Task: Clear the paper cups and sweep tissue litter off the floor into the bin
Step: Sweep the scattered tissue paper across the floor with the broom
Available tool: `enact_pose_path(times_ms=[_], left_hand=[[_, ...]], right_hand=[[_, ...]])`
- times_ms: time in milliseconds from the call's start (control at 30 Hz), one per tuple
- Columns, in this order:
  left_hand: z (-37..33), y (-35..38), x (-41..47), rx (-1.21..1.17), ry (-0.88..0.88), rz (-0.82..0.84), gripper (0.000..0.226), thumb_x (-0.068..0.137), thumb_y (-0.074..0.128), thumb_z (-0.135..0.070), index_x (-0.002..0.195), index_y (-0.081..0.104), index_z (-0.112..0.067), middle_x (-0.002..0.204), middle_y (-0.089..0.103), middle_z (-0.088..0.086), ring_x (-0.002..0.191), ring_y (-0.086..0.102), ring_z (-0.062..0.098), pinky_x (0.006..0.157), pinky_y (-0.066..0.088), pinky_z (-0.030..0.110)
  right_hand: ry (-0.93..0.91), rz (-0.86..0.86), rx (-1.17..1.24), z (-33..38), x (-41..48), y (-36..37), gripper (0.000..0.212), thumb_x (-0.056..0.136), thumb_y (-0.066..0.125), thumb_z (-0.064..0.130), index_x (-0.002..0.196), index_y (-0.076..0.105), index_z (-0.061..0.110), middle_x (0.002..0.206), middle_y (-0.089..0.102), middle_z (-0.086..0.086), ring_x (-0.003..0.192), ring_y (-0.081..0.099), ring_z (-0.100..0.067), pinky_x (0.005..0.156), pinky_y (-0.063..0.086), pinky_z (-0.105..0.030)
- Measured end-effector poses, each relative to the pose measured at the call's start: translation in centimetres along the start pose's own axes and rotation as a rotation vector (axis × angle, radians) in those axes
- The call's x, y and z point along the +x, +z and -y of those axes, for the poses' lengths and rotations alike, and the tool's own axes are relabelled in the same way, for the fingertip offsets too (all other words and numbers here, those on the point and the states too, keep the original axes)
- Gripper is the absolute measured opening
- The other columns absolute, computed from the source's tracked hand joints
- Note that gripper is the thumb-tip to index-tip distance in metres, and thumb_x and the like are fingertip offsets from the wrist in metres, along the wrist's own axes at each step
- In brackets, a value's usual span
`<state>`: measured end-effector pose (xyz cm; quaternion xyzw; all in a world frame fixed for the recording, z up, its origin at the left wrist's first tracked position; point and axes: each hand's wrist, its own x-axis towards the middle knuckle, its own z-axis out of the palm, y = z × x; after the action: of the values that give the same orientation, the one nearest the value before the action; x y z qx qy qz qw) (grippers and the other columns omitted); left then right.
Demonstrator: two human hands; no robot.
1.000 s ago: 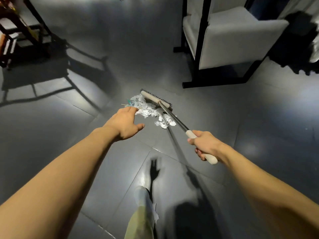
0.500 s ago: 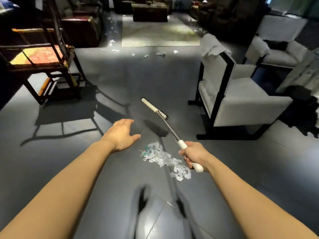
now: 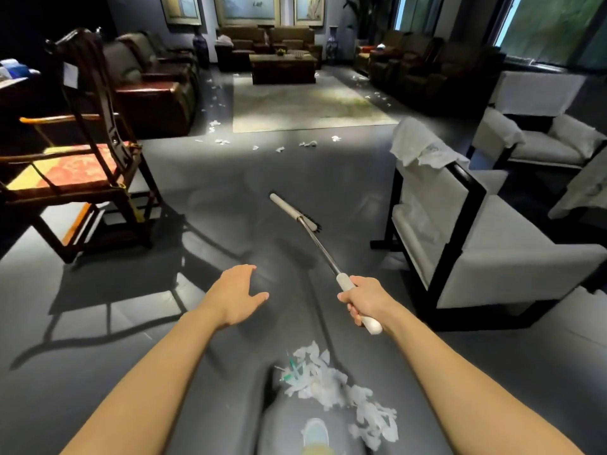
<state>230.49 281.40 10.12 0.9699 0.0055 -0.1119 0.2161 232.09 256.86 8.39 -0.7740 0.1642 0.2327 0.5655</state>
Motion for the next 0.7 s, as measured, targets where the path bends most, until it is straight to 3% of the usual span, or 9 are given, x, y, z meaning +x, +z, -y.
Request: enact_pose_path(times_ms=[167, 300, 433, 700], left_hand=[[-0.9, -4.9, 13.8, -0.023, -0.003, -0.056, 0.069, 0.092, 0.055, -0.037, 0.147, 0.026, -0.008, 0.152, 0.029, 0.008, 0.141, 0.023, 0.023, 0.113, 0.021, 0.03], [-2.2, -8.1, 23.5, -0.018, 0.043, -0.068, 0.069, 0.092, 0.055, -0.038, 0.147, 0.025, -0.008, 0.152, 0.028, 0.01, 0.141, 0.024, 0.024, 0.112, 0.019, 0.028], [-1.8, -9.6, 31.9, -0.03, 0.043, -0.068, 0.07, 0.091, 0.057, -0.038, 0.146, 0.027, -0.008, 0.152, 0.03, 0.01, 0.141, 0.025, 0.024, 0.112, 0.018, 0.026], [1.2, -13.6, 57.5, -0.032, 0.099, -0.021, 0.07, 0.091, 0.056, -0.039, 0.146, 0.025, -0.007, 0.152, 0.027, 0.01, 0.141, 0.023, 0.025, 0.114, 0.02, 0.031]], right_hand=[[0.005, -0.003, -0.002, 7.3, 11.7, -1.7, 0.013, 0.092, 0.047, 0.0, 0.093, 0.053, 0.011, 0.053, 0.042, -0.002, 0.033, 0.034, -0.009, 0.035, 0.032, -0.017], [-0.011, -0.029, 0.004, 13.9, 19.8, -3.3, 0.027, 0.094, 0.046, 0.001, 0.111, 0.05, 0.02, 0.057, 0.045, -0.001, 0.037, 0.036, -0.008, 0.034, 0.033, -0.016], [-0.033, -0.042, 0.019, 19.0, 26.3, -4.1, 0.037, 0.096, 0.047, 0.003, 0.13, 0.049, 0.016, 0.059, 0.045, 0.0, 0.038, 0.035, -0.007, 0.033, 0.033, -0.015], [-0.043, -0.11, 0.054, 29.6, 48.7, -4.6, 0.038, 0.092, 0.051, 0.0, 0.128, 0.051, 0.012, 0.059, 0.043, -0.005, 0.04, 0.036, -0.01, 0.033, 0.032, -0.015]])
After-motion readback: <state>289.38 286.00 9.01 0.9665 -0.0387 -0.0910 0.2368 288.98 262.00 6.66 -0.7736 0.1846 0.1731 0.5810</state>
